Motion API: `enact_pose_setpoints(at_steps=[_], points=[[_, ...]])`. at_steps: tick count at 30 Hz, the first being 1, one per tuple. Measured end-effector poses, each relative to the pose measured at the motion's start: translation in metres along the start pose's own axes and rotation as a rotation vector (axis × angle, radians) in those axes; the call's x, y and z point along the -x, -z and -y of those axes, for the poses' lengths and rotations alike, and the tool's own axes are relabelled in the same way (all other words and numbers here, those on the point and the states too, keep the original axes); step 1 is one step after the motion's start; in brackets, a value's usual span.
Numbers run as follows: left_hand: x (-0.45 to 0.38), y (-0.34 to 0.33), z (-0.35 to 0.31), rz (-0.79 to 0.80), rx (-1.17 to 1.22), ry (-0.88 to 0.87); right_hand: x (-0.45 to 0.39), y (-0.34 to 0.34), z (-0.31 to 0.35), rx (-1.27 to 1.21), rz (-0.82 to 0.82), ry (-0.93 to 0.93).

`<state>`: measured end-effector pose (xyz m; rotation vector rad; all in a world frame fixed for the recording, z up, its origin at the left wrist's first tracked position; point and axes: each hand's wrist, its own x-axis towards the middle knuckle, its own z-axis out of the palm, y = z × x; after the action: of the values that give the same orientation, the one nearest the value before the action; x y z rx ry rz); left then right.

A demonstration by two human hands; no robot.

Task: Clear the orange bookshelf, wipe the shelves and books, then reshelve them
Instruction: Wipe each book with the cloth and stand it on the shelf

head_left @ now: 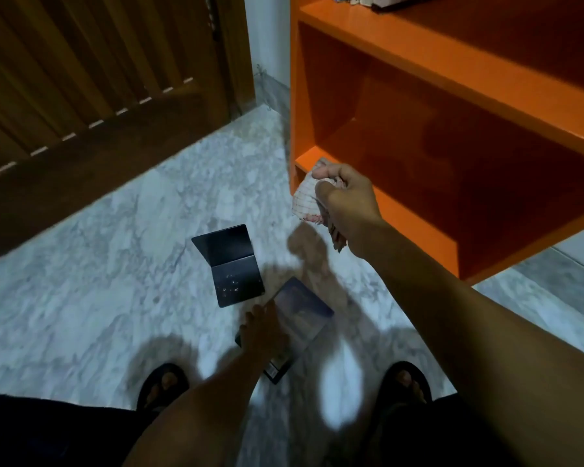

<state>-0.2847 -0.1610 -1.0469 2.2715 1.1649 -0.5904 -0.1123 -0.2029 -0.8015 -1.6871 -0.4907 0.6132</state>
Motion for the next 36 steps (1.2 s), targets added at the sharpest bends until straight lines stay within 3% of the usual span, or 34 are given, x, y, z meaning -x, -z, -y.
enact_pose_setpoints(at_steps=[8,12,22,27,32,36], points=[[-0.015,-0.011,0.008,-0.042,-0.041,0.066,-0.002,0.002,-0.005,-0.014,-0.037,0.010],[-0.024,-0.006,0.013,0.035,0.070,0.112,-0.001,0.001,-0.008,-0.019,-0.020,-0.003],[-0.011,0.088,-0.006,0.009,0.236,-0.298,0.009,0.014,0.006,-0.014,0.005,-0.052],[0.025,0.174,-0.014,-0.078,0.604,-0.325,0.012,0.026,0.010,-0.039,-0.100,-0.068],[0.078,0.257,-0.026,-0.111,1.010,-0.344,0.020,0.033,0.028,-0.035,-0.223,0.072],[0.120,0.298,-0.027,-0.133,1.147,-0.397,0.025,0.034,0.056,-0.297,-0.289,0.079]])
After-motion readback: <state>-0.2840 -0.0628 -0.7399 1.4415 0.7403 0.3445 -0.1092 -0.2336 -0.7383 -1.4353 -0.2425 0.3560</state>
